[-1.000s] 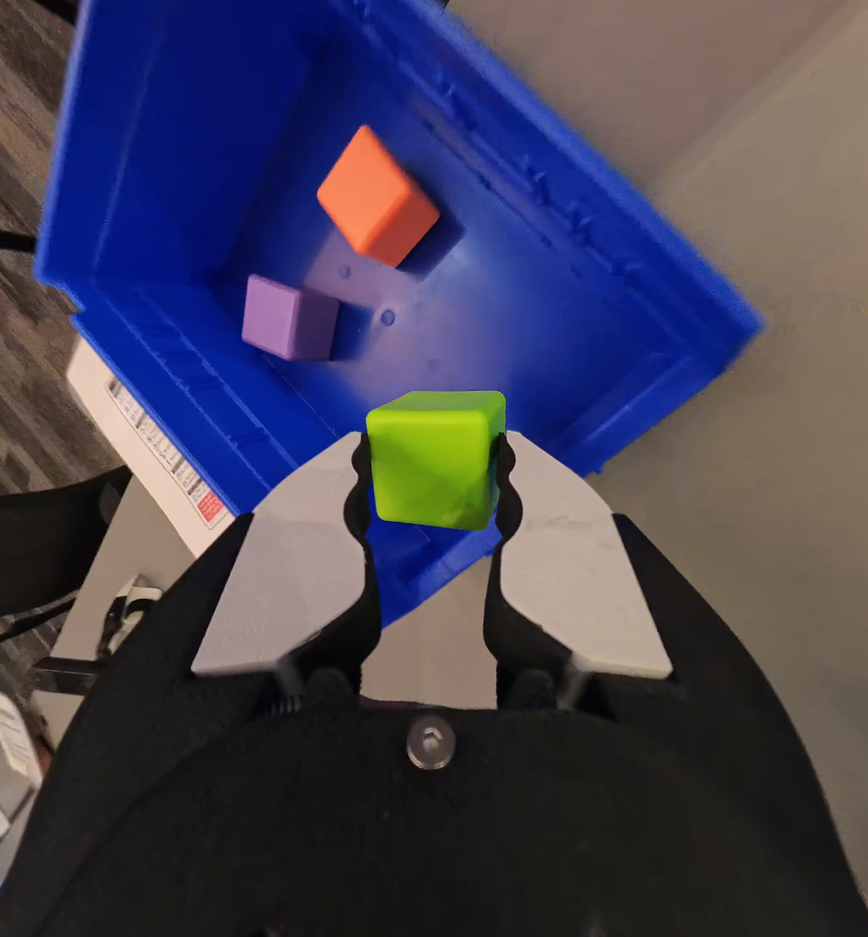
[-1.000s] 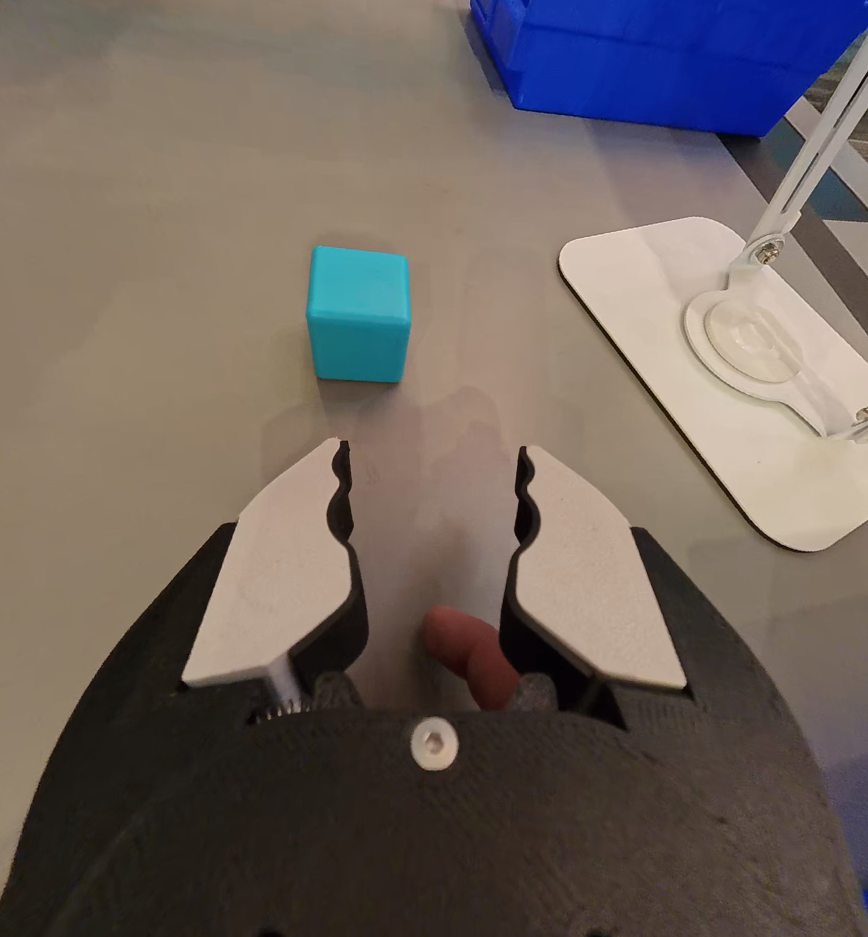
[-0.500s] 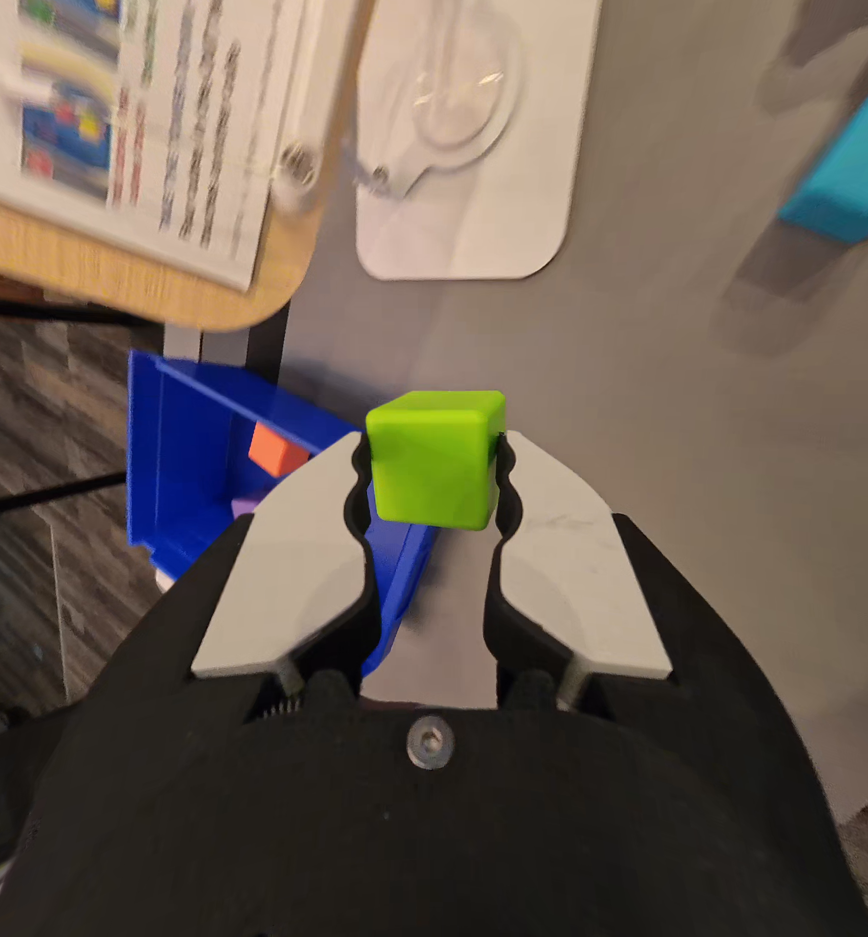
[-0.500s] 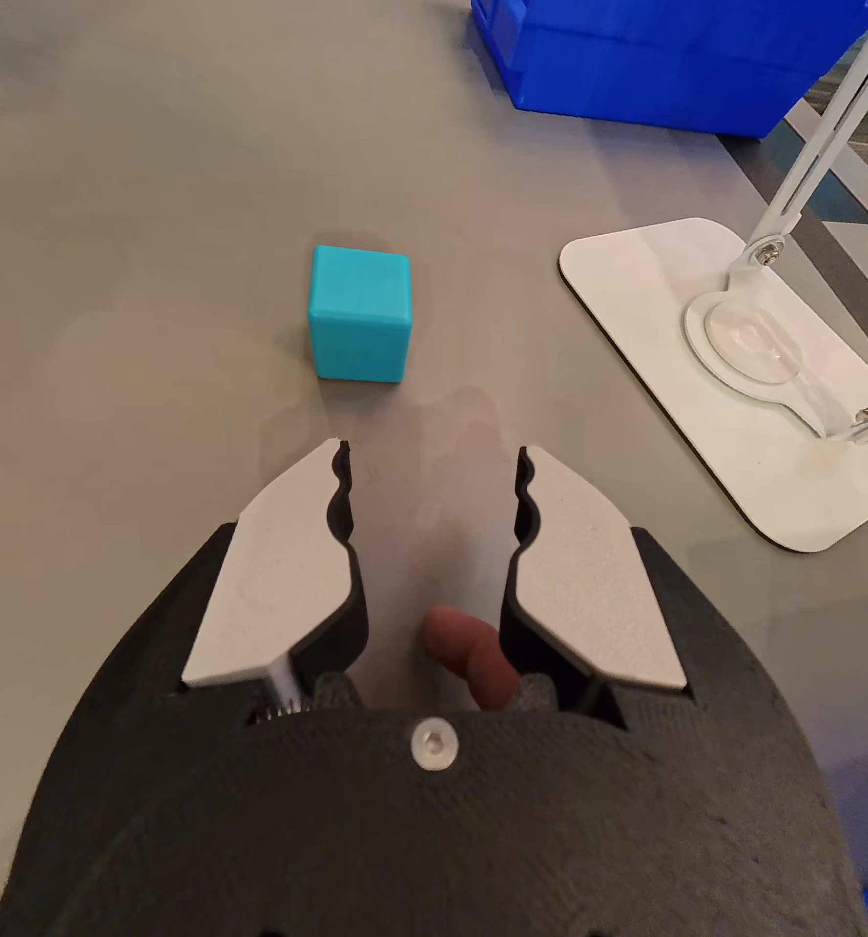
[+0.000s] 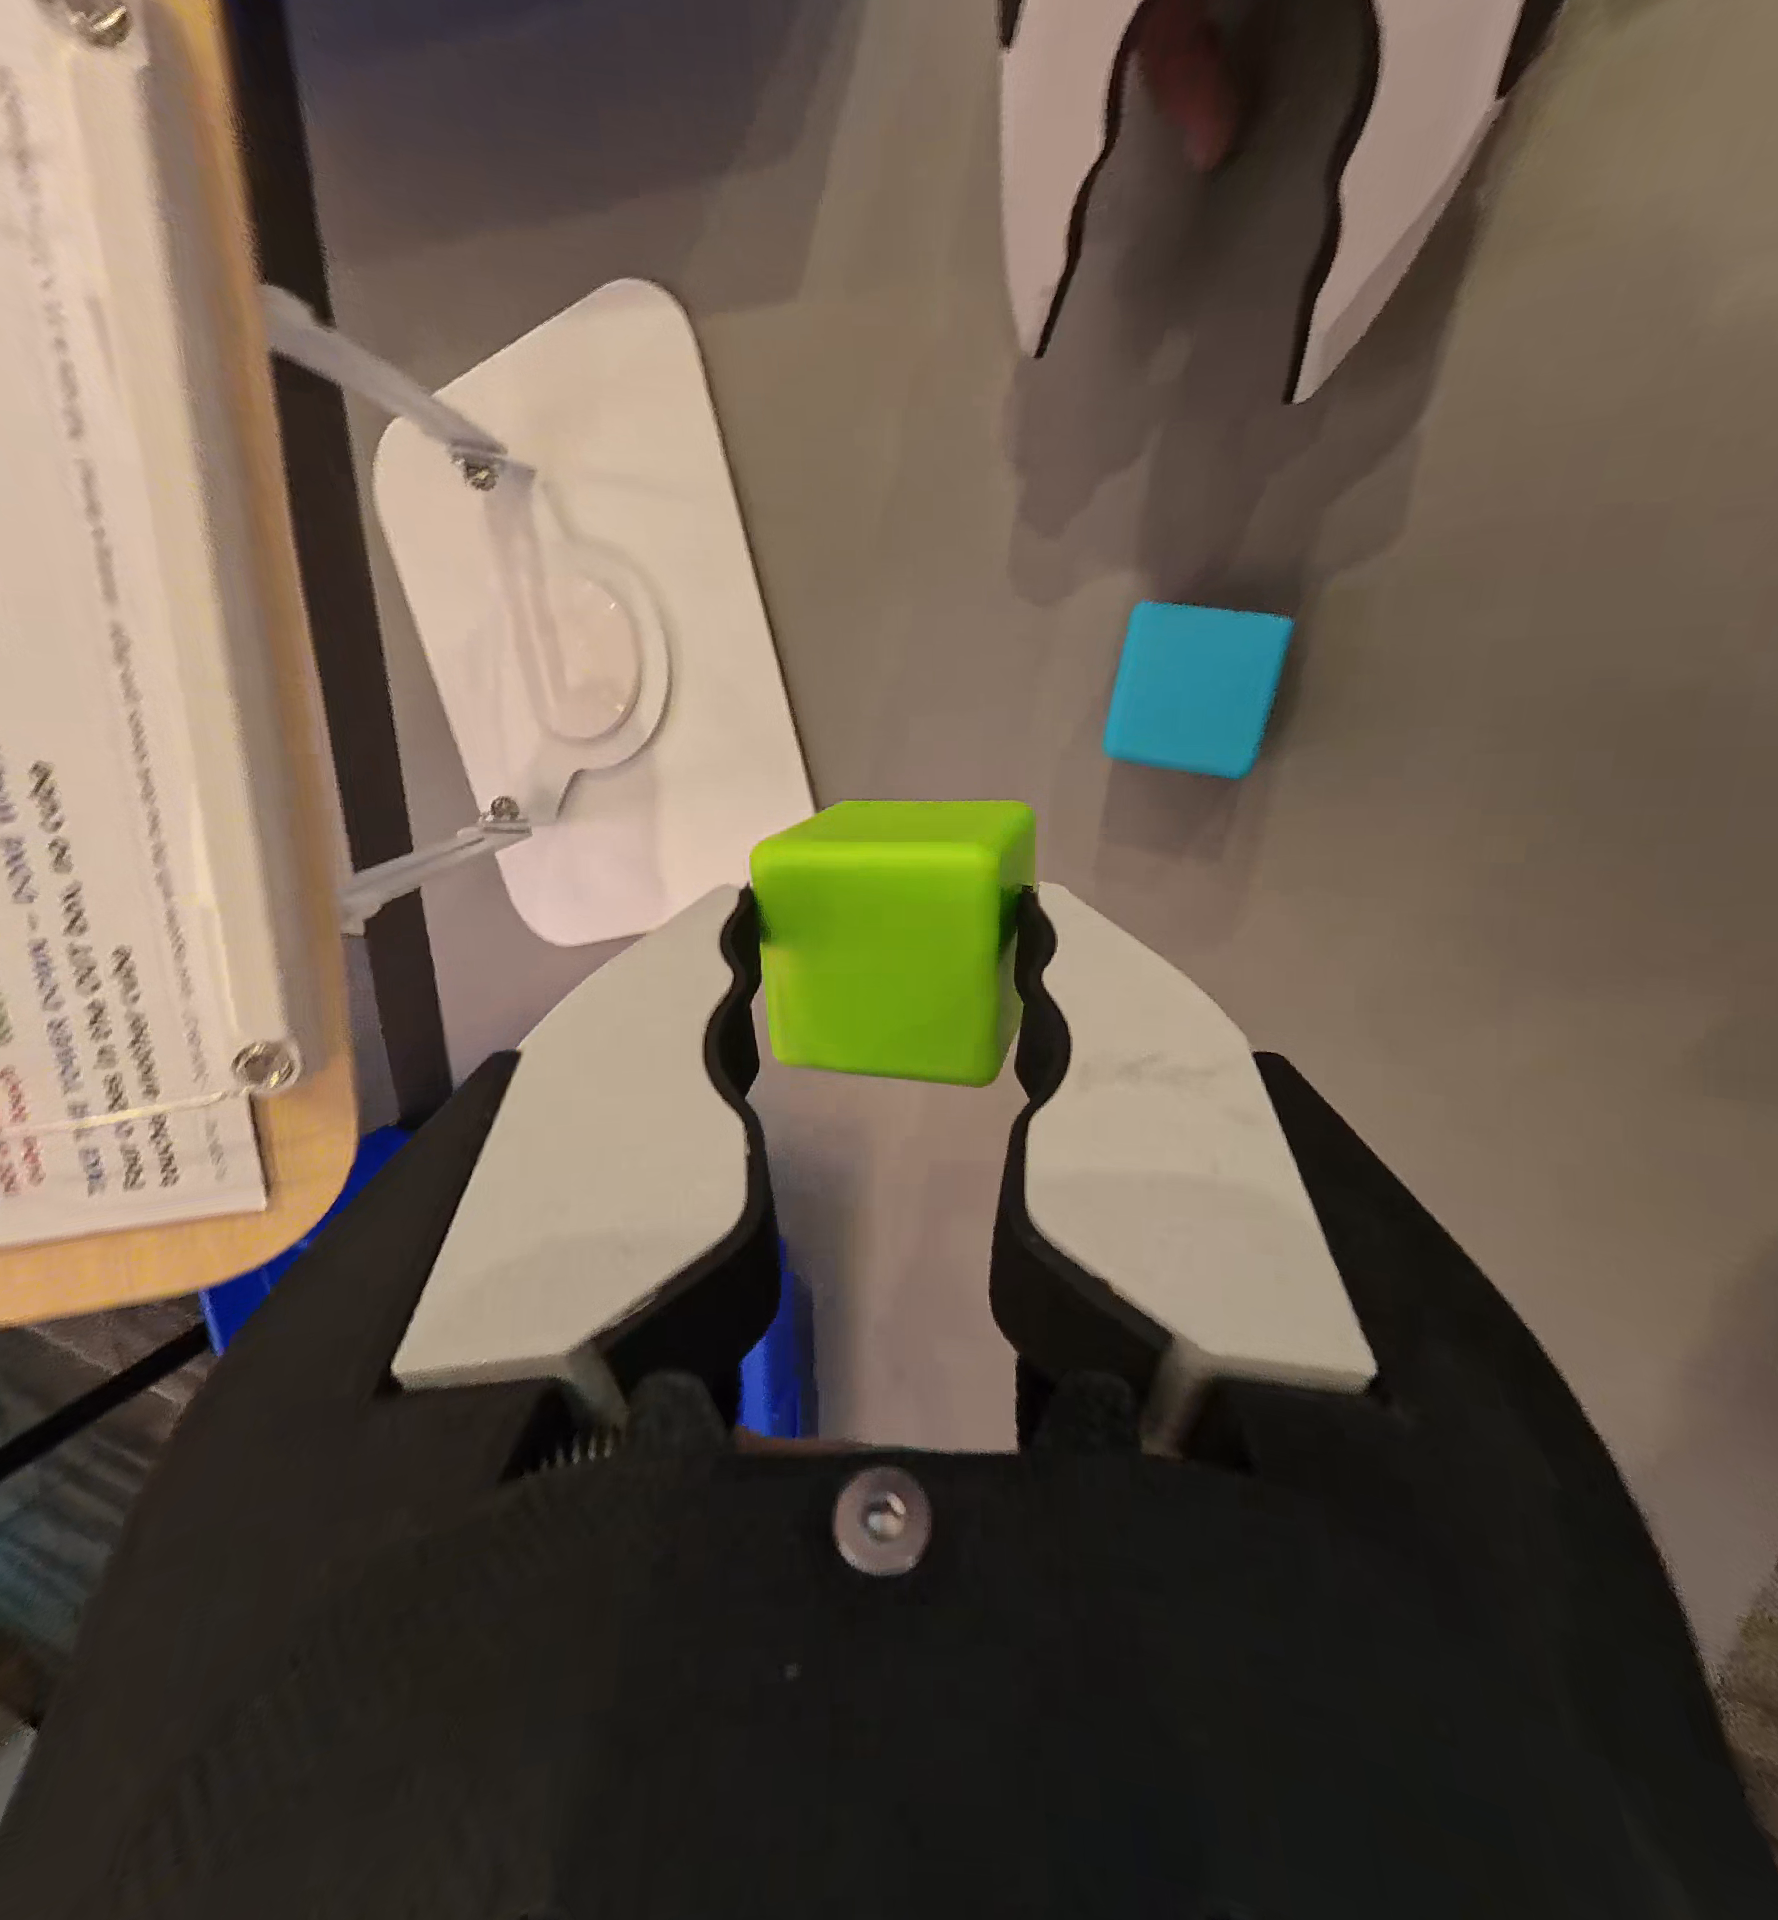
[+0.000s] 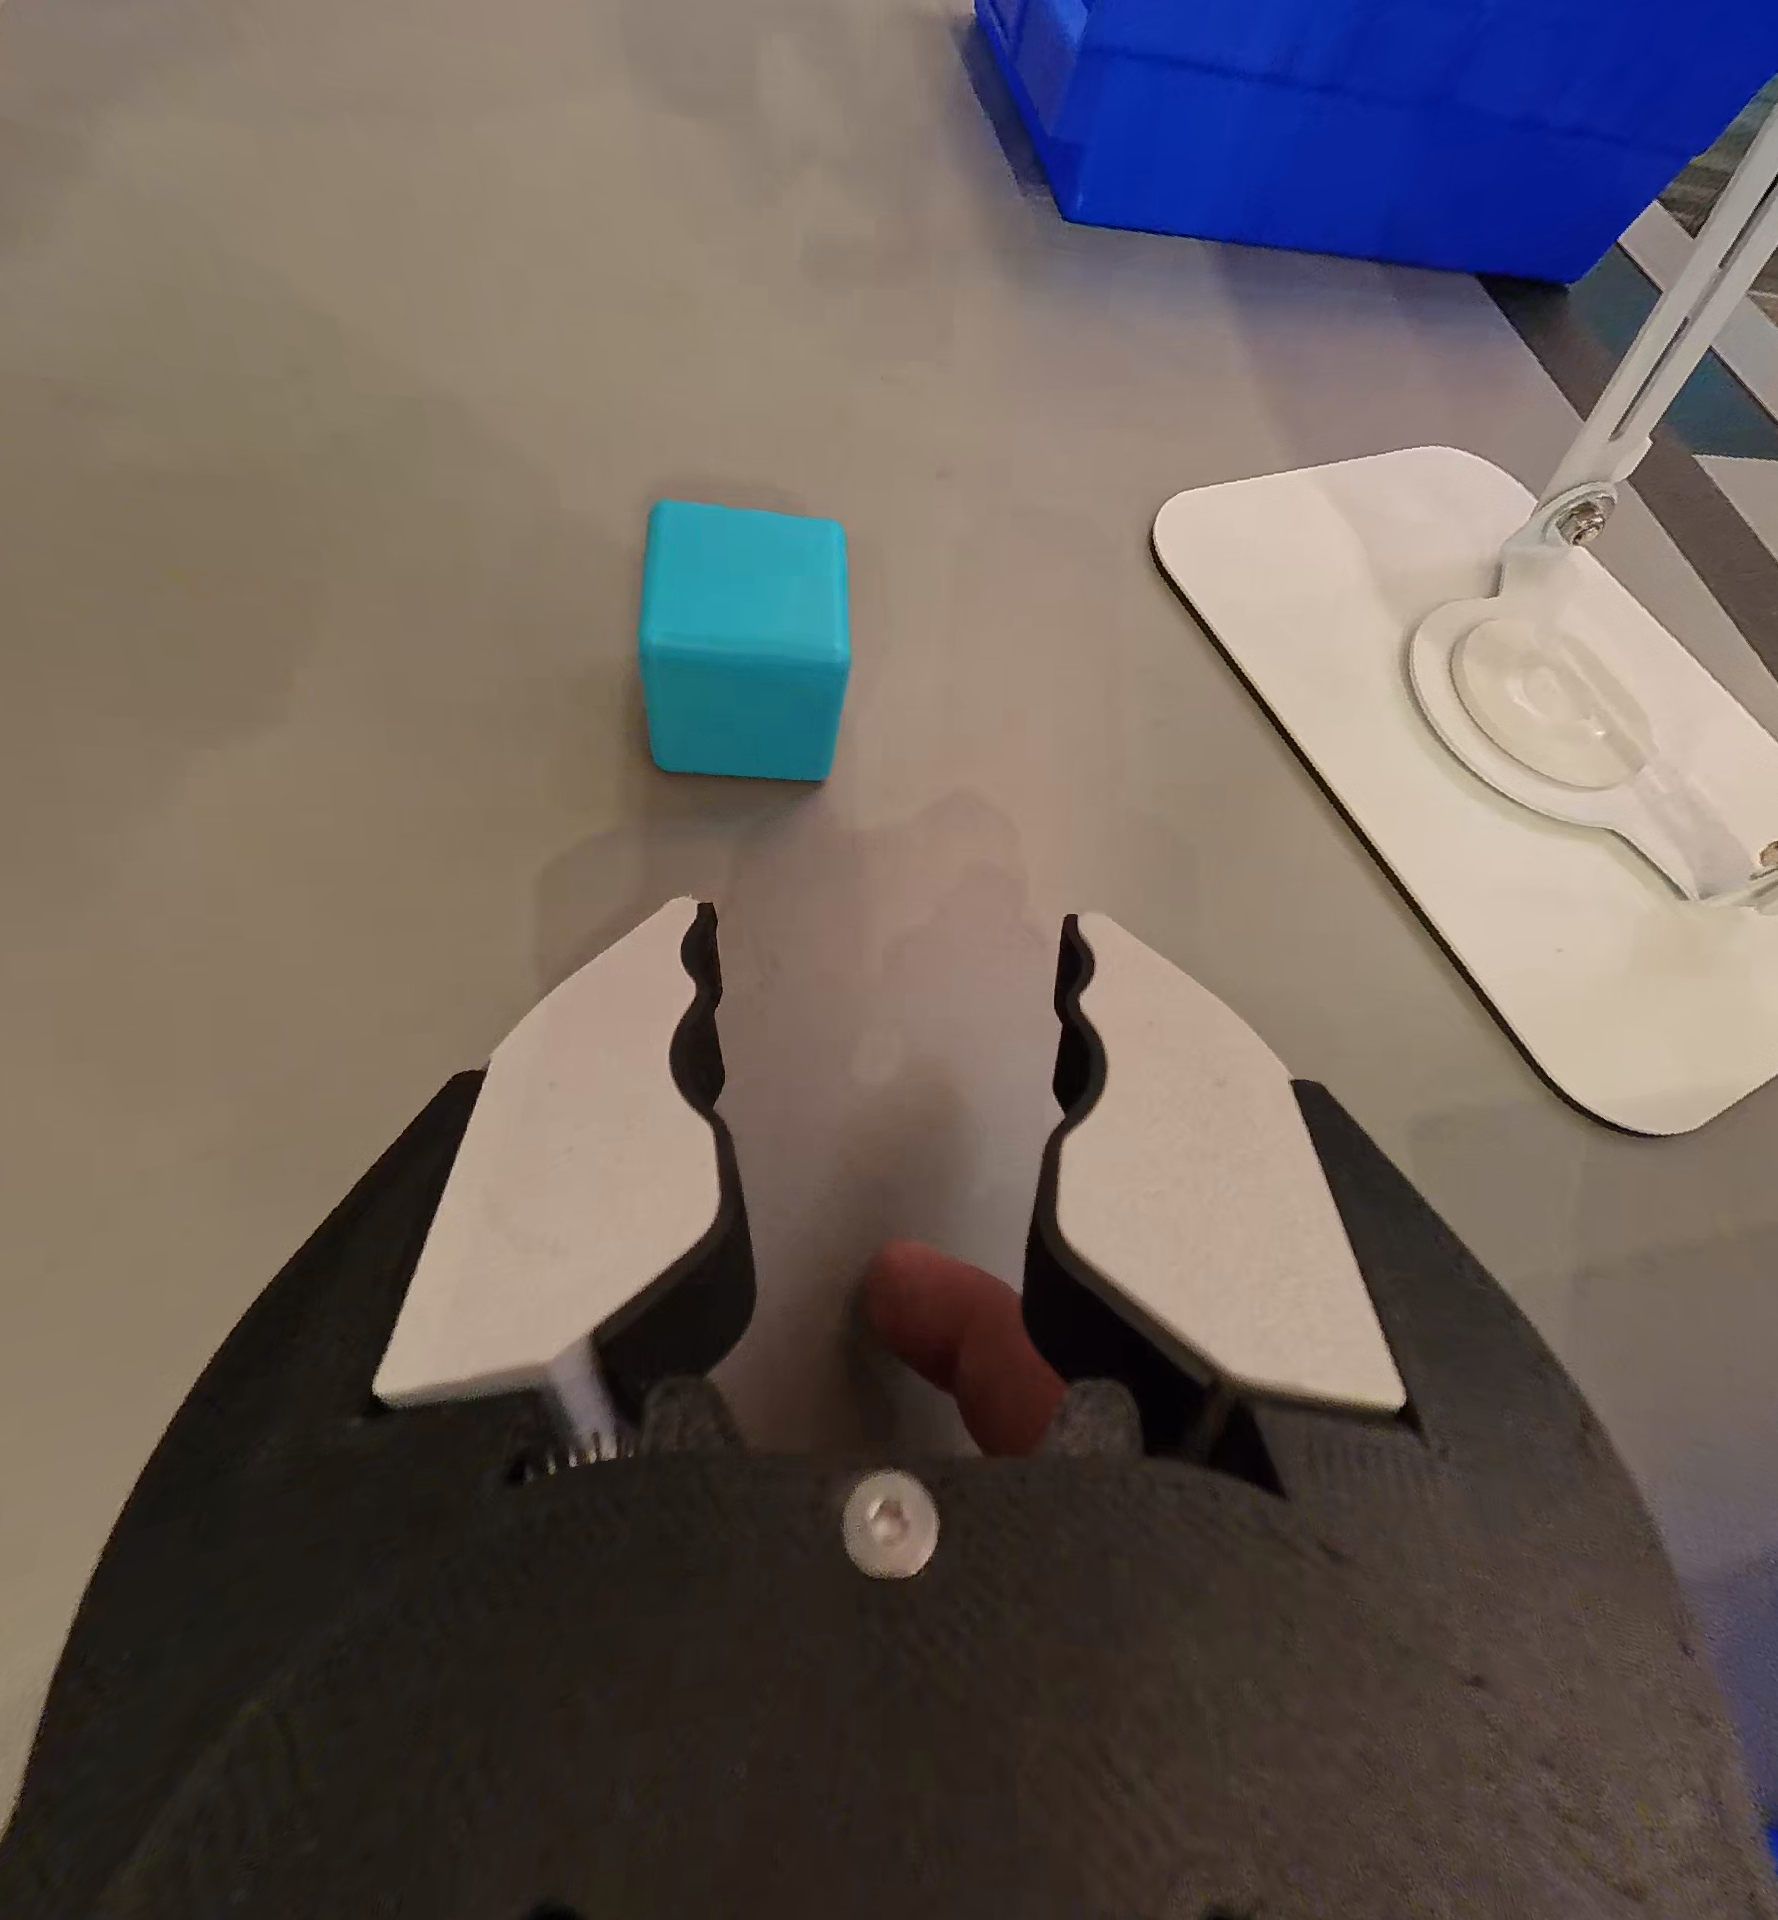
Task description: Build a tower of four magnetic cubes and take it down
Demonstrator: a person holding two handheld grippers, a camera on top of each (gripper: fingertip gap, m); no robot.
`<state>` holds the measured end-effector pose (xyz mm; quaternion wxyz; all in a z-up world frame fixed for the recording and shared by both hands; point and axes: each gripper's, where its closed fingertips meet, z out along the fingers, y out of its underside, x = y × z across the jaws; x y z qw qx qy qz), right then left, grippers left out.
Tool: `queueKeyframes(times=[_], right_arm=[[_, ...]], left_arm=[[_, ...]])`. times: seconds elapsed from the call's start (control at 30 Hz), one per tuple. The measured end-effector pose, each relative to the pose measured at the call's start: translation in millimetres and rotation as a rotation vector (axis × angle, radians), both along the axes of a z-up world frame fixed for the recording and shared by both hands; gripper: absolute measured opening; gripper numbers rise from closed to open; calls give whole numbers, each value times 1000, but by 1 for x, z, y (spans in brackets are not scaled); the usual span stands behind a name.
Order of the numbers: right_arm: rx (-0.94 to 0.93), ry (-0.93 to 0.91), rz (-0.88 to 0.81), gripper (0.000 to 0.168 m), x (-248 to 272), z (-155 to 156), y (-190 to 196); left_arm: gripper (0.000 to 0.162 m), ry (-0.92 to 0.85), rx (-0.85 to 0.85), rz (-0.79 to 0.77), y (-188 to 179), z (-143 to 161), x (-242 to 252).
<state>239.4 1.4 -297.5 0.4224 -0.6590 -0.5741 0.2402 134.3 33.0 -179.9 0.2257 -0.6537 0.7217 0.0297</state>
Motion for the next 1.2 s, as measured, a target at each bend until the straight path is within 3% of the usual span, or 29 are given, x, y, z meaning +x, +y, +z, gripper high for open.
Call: queueKeyframes(times=[0.03, 0.6, 0.93, 1.0, 1.2], right_arm=[[0, 0, 1, 63, 0, 0, 0], [0, -3, 6, 63, 0, 0, -1], [1, -5, 7, 63, 0, -1, -1], [2, -6, 7, 63, 0, -1, -1], [1, -6, 9, 63, 0, -1, -1]], left_arm=[[47, 3, -9, -15, -3, -4, 4], [47, 49, -112, -156, -40, -87, 40], [48, 17, -71, -145, -40, -87, 45], [64, 14, -48, -128, -37, -88, 44], [86, -61, 4, -85, -27, -71, 44]])
